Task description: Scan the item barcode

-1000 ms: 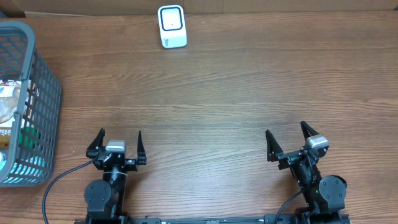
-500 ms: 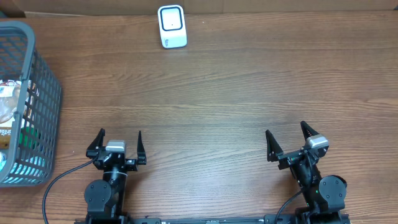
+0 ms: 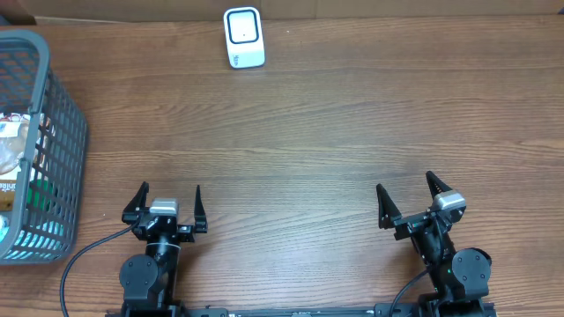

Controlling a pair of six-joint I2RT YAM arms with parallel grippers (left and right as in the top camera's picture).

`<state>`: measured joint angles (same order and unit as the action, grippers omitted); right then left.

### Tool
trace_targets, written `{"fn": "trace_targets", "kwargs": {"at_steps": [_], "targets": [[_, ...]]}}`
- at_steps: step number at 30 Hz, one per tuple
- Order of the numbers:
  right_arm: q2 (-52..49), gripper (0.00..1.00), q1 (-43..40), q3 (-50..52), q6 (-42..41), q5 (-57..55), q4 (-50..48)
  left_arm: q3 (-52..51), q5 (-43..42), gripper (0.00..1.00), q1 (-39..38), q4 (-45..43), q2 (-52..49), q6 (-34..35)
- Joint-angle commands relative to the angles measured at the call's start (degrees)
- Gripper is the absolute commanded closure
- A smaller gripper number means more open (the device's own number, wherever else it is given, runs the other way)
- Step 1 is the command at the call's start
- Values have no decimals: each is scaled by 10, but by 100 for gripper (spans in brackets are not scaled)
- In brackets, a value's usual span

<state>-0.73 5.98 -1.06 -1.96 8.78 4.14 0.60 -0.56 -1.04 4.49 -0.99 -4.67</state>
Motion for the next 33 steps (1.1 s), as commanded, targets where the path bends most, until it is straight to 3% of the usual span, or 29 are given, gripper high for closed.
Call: {"fn": "trace_targets", "kwargs": {"at_steps": [1, 17, 25, 33], "targets": [[6, 0, -3, 6, -4, 3, -2, 17, 10, 0, 4, -2, 6, 5], [6, 0, -3, 6, -4, 3, -2, 147, 7, 0, 4, 47, -37, 21], [6, 1, -3, 6, -4, 3, -2, 281, -20, 0, 4, 102, -179, 21], [6, 0, -3, 6, -4, 3, -2, 520, -56, 0, 4, 278, -385, 30]]}}
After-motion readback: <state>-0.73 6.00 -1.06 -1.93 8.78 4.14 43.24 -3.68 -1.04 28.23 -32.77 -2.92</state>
